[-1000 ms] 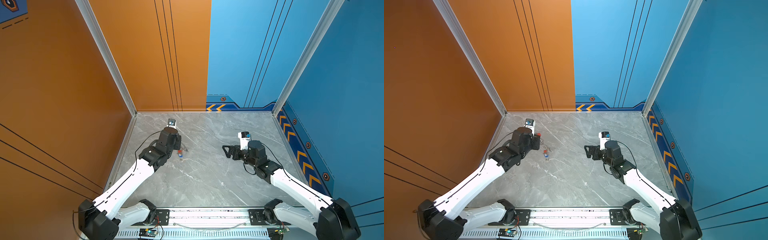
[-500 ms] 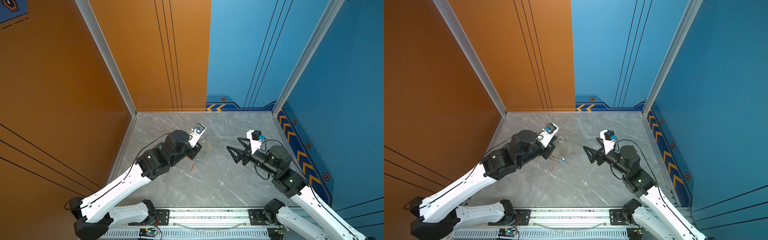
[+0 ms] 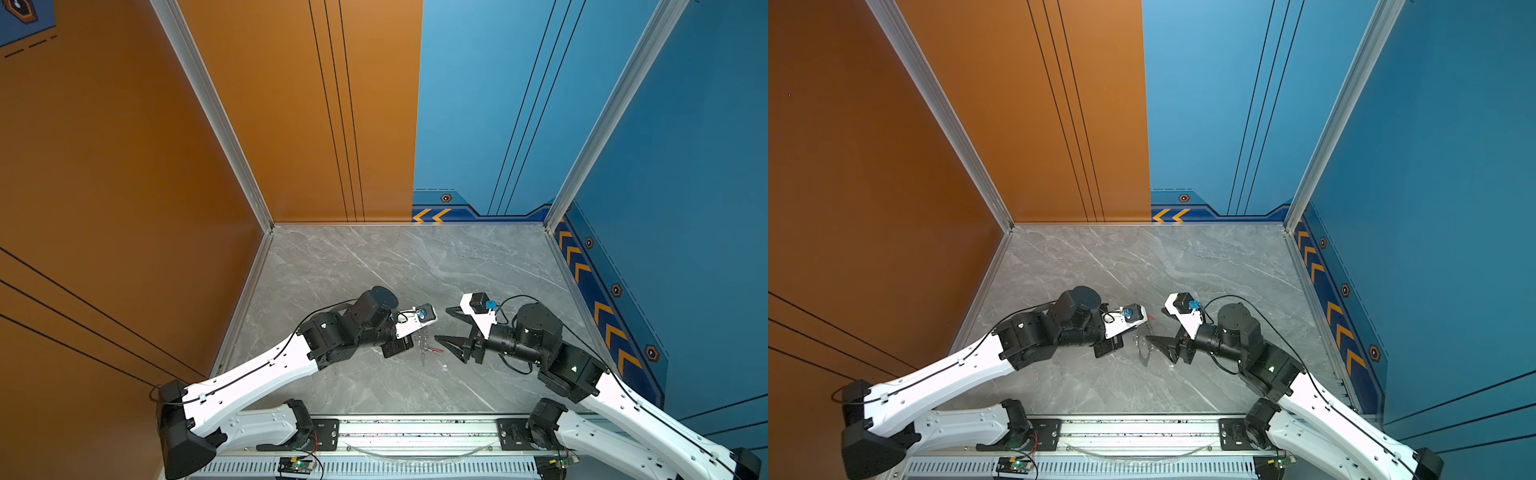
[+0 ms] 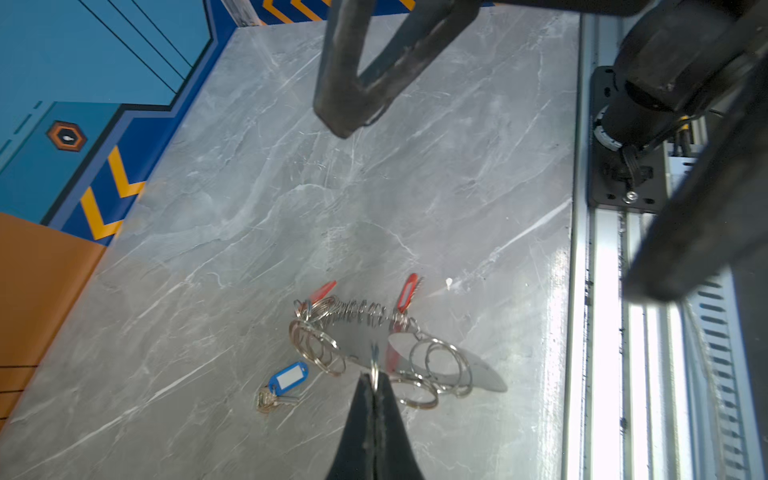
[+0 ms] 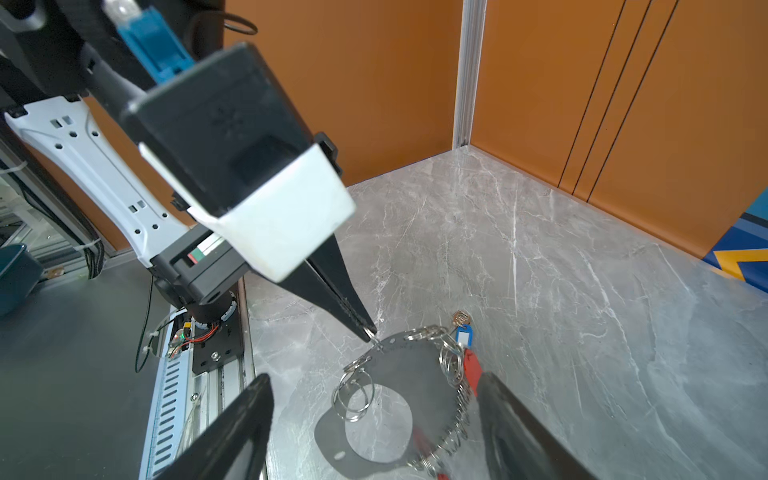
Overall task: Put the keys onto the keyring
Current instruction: 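Lift the ring plate with the left gripper while the right gripper reaches to grasp it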
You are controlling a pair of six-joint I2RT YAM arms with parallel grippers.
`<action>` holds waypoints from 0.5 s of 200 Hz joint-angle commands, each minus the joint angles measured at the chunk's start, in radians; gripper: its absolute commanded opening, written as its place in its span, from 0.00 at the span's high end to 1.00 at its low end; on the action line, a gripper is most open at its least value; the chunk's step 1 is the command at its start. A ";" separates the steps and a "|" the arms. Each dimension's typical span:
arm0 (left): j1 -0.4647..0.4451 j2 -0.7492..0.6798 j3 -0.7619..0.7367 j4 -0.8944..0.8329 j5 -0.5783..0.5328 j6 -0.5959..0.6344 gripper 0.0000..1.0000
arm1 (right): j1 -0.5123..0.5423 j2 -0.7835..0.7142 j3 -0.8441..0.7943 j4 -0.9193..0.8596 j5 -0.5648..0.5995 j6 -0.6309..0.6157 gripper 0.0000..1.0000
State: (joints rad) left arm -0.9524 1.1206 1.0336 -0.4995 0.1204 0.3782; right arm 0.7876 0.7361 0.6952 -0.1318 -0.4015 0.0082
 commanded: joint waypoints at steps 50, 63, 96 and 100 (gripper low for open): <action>0.073 -0.095 -0.146 0.169 0.290 0.044 1.00 | 0.007 0.086 -0.049 0.097 -0.104 -0.053 0.53; 0.083 -0.104 -0.164 0.191 0.306 0.039 1.00 | 0.006 0.097 -0.056 0.110 -0.125 -0.054 0.56; 0.113 -0.116 -0.196 0.239 0.357 0.026 1.00 | 0.008 0.114 -0.079 0.141 -0.168 -0.057 0.64; 0.115 -0.116 -0.199 0.241 0.364 0.025 1.00 | 0.007 0.115 -0.080 0.141 -0.169 -0.059 0.65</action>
State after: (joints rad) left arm -0.8593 1.0222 0.8497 -0.3401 0.3965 0.4034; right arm 0.7887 0.8448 0.6331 -0.0380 -0.5205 -0.0311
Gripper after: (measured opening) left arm 0.045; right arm 0.374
